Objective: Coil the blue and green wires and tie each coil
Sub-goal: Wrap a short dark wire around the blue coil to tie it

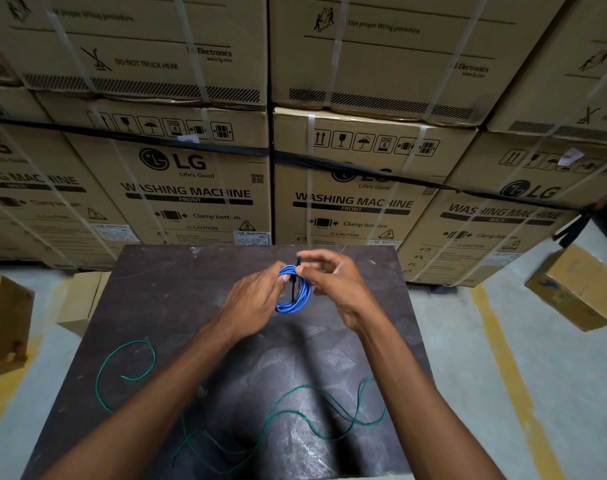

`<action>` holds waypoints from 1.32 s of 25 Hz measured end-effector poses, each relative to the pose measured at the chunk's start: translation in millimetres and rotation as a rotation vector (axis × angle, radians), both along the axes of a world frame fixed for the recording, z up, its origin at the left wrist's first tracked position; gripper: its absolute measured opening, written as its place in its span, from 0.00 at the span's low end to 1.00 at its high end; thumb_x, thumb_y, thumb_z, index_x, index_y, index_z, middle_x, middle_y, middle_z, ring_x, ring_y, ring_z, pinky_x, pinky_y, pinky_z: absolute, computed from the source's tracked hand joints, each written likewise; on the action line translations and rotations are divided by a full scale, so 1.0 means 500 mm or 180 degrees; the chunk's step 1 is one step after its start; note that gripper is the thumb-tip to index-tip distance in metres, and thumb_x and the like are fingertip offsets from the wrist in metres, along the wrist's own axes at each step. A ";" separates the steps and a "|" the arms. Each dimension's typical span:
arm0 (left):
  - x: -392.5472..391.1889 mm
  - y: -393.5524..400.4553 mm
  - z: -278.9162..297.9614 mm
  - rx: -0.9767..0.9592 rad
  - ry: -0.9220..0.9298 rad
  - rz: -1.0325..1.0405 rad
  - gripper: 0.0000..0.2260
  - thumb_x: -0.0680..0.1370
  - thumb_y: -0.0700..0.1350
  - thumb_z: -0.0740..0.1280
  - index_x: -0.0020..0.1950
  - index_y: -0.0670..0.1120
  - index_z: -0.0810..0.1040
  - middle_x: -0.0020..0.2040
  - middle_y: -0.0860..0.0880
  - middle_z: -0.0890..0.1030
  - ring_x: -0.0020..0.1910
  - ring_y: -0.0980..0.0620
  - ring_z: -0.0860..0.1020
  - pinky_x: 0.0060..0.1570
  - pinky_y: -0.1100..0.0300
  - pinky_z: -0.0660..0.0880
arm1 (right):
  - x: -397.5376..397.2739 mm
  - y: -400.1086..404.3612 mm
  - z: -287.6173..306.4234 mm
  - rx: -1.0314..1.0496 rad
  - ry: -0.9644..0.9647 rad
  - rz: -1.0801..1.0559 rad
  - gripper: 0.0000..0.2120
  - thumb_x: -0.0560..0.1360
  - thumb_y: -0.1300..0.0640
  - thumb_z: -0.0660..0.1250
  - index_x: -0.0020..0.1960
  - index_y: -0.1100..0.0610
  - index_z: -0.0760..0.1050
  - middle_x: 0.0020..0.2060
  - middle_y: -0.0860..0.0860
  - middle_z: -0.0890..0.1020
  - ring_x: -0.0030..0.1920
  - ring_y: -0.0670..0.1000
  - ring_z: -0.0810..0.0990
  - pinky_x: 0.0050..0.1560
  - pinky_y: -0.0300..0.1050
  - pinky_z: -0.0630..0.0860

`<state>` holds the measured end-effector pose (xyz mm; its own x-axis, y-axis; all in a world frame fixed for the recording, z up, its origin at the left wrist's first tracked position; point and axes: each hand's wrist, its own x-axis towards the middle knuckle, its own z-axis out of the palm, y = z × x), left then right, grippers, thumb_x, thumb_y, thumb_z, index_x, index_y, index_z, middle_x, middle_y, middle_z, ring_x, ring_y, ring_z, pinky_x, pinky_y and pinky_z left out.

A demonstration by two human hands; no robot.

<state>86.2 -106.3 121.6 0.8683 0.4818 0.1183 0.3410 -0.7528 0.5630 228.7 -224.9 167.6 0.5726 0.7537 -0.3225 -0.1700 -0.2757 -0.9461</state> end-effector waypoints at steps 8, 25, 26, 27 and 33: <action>-0.001 -0.003 0.006 -0.0043 0.0033 -0.0013 0.09 0.87 0.51 0.52 0.54 0.50 0.69 0.35 0.52 0.74 0.34 0.49 0.74 0.34 0.53 0.66 | 0.000 0.000 -0.010 0.0121 -0.0084 -0.0027 0.12 0.75 0.62 0.75 0.57 0.52 0.83 0.50 0.55 0.87 0.43 0.44 0.84 0.42 0.40 0.77; -0.006 -0.010 0.000 0.0006 0.0042 -0.0180 0.10 0.86 0.53 0.52 0.54 0.51 0.69 0.41 0.54 0.75 0.41 0.44 0.78 0.37 0.51 0.68 | 0.007 0.005 -0.018 -0.0061 0.0094 -0.0241 0.14 0.74 0.64 0.75 0.58 0.56 0.79 0.38 0.53 0.84 0.39 0.49 0.80 0.40 0.46 0.72; -0.006 -0.011 0.000 0.0013 0.0044 -0.0185 0.09 0.86 0.52 0.52 0.55 0.51 0.70 0.41 0.54 0.75 0.42 0.43 0.78 0.38 0.50 0.68 | 0.008 0.005 -0.017 -0.0085 0.0116 -0.0274 0.13 0.74 0.64 0.75 0.57 0.56 0.79 0.38 0.53 0.84 0.37 0.48 0.80 0.39 0.45 0.72; -0.006 -0.012 0.001 0.0033 0.0052 -0.0190 0.10 0.86 0.52 0.52 0.55 0.51 0.70 0.42 0.54 0.76 0.43 0.43 0.78 0.39 0.50 0.70 | 0.008 0.005 -0.018 -0.0124 0.0150 -0.0306 0.13 0.74 0.64 0.75 0.56 0.55 0.80 0.37 0.52 0.85 0.36 0.47 0.80 0.39 0.45 0.72; -0.008 -0.015 0.005 0.0135 0.0131 -0.0270 0.06 0.86 0.51 0.54 0.56 0.53 0.69 0.47 0.50 0.81 0.47 0.42 0.79 0.43 0.48 0.73 | 0.017 0.004 -0.025 -0.0180 0.0636 -0.0232 0.08 0.74 0.66 0.74 0.52 0.58 0.84 0.37 0.53 0.85 0.33 0.46 0.79 0.34 0.40 0.71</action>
<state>82.3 -113.8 124.1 0.9103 0.4016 0.1005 0.2971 -0.8029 0.5168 237.2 -222.8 155.2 0.5455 0.6900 -0.4757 -0.3740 -0.3075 -0.8750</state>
